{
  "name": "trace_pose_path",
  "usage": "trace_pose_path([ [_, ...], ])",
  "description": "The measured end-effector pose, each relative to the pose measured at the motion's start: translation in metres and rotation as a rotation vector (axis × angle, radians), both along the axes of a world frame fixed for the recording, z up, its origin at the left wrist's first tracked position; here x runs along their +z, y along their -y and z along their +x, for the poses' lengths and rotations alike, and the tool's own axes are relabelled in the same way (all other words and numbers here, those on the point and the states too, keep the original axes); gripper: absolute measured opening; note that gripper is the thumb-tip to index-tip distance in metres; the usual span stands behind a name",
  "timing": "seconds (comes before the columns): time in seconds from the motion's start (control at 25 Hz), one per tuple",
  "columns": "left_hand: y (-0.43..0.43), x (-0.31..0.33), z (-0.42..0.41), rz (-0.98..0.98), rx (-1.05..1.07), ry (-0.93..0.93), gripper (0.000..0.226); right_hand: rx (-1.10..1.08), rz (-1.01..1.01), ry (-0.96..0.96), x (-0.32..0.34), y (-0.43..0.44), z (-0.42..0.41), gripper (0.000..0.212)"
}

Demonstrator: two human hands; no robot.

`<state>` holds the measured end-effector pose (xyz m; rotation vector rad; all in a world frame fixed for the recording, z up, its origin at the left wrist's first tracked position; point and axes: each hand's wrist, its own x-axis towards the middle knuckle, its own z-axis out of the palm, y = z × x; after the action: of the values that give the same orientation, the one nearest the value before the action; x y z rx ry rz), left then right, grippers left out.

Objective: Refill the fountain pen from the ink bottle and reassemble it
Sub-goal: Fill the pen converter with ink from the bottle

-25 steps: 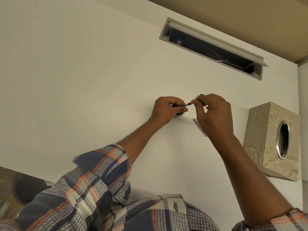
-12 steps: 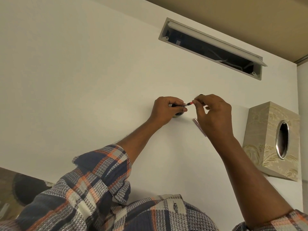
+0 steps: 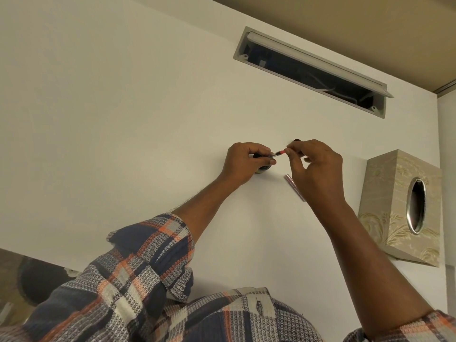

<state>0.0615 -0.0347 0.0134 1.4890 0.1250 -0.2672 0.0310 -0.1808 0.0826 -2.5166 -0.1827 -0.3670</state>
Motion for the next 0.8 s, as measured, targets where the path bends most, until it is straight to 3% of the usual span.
trace_pose_path([
  [0.8, 0.0005, -0.0003, 0.001, 0.007, -0.004, 0.0, 0.015, -0.039, -0.007, -0.026, 0.0008, -0.0053, 0.0024, 0.012],
])
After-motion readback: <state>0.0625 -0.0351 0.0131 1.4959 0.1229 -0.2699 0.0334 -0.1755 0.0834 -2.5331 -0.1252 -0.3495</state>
